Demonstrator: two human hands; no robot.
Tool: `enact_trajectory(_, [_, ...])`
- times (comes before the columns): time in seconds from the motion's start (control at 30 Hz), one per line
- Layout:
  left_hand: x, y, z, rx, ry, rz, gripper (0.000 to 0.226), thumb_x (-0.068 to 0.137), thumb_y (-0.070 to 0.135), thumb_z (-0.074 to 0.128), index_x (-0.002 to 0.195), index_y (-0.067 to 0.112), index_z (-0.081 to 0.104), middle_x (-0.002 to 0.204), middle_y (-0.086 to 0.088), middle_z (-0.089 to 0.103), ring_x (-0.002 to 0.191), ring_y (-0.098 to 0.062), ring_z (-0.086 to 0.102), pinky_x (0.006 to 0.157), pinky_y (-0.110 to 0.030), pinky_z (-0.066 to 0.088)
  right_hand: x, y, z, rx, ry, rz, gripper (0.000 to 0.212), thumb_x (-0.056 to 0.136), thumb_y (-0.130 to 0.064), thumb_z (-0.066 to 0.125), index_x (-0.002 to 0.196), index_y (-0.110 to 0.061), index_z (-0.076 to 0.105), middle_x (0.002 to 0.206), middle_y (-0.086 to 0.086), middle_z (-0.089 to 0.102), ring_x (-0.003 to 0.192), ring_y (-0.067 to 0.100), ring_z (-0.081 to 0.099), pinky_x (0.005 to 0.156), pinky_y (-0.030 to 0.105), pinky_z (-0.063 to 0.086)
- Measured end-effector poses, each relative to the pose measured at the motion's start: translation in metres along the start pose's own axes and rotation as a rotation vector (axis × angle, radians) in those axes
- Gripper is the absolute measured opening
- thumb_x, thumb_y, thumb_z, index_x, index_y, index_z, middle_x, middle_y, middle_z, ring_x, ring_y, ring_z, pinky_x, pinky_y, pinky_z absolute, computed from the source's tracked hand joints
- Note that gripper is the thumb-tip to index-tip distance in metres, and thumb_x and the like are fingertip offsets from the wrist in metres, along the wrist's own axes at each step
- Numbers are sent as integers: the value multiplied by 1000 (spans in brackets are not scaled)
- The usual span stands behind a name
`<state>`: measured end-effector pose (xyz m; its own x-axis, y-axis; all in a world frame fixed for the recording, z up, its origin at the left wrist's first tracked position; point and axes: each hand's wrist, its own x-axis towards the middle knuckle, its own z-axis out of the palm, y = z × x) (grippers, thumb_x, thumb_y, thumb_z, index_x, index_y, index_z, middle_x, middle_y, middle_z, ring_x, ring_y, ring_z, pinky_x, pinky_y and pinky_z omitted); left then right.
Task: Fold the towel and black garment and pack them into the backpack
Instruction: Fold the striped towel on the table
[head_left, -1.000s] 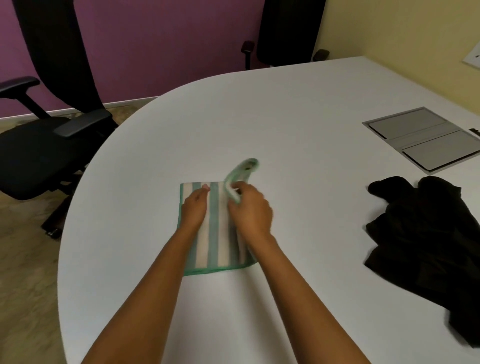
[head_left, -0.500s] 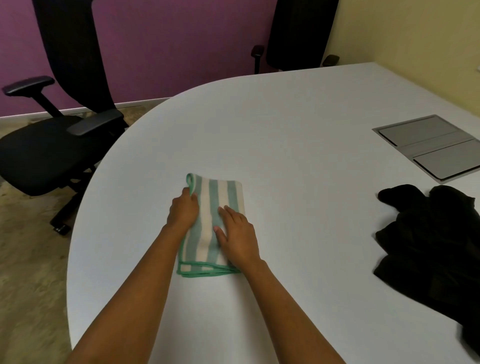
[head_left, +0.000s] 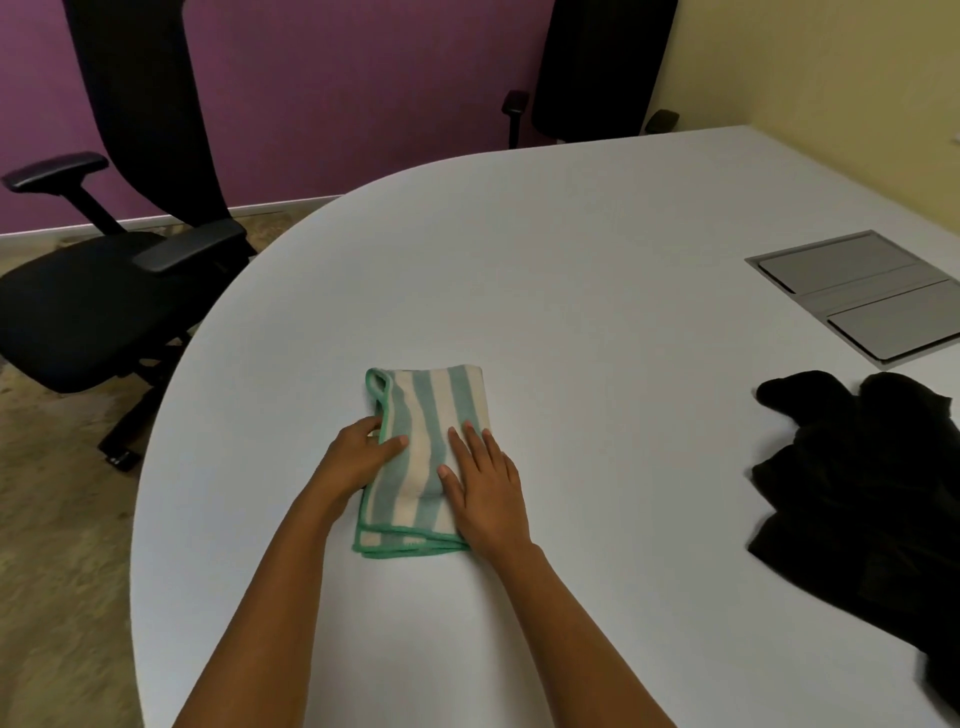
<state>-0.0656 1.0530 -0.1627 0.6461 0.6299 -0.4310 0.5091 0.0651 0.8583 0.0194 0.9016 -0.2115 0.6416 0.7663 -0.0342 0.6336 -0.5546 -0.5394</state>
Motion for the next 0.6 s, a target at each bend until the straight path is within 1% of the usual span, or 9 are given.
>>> enact_trajectory(0.13, [-7,5,9,185,169,123,38,98,24,45,135,15,44,125,-12,57,105,-26,56,83,-31,45,-3,-5,-6,24,51,-3,67,88,-59,4,150,-34,7,159,-11,5,146,10,0,115,26,0])
enact_trajectory(0.23, [-10,3,13,248,181,99,41,101,23,38,141,16,36,129,-16,53,108,-29,53,82,-29,41,-4,-11,-10,23,74,-28,65,89,-57,5,150,-33,5,159,-11,5,146,10,-1,114,25,-1])
enact_trajectory(0.3, [-12,-6,13,307,191,62,43,101,23,37,143,19,32,128,-18,53,110,-33,54,86,-34,44,-6,-11,-9,-13,61,-59,67,88,-57,1,150,-32,4,159,-9,3,146,11,-2,114,26,-3])
enact_trajectory(0.37, [-13,-18,12,407,245,27,44,100,22,39,143,22,30,126,-18,54,107,-34,55,86,-40,47,-11,-6,-1,-95,18,-104,72,85,-60,-7,150,-30,2,159,-8,-2,146,14,-7,115,29,-4])
enact_trajectory(0.43, [-16,-28,12,531,322,3,47,98,19,41,144,23,29,129,-14,52,110,-32,54,86,-40,45,-17,2,11,-158,-13,-134,77,83,-64,-16,149,-28,0,156,-7,-8,143,19,-13,118,37,0])
enact_trajectory(0.5, [-20,-31,15,589,403,14,50,96,12,42,144,20,30,133,-10,49,115,-29,51,89,-40,44,-20,7,20,-181,-36,-128,79,79,-66,-21,146,-27,-4,152,-7,-13,140,21,-18,119,42,1])
enact_trajectory(0.53, [-21,-31,17,595,439,47,50,95,8,42,144,18,32,134,-10,48,117,-28,49,91,-40,42,-20,7,21,-178,-43,-118,79,78,-66,-21,145,-27,-6,151,-7,-15,140,20,-19,119,41,-1])
enact_trajectory(0.6, [-19,-29,23,618,468,164,47,95,6,41,141,14,38,137,-11,47,120,-29,47,97,-40,39,-17,2,15,-164,-53,-106,78,78,-63,-19,147,-27,-8,154,-8,-14,142,17,-18,116,33,-10])
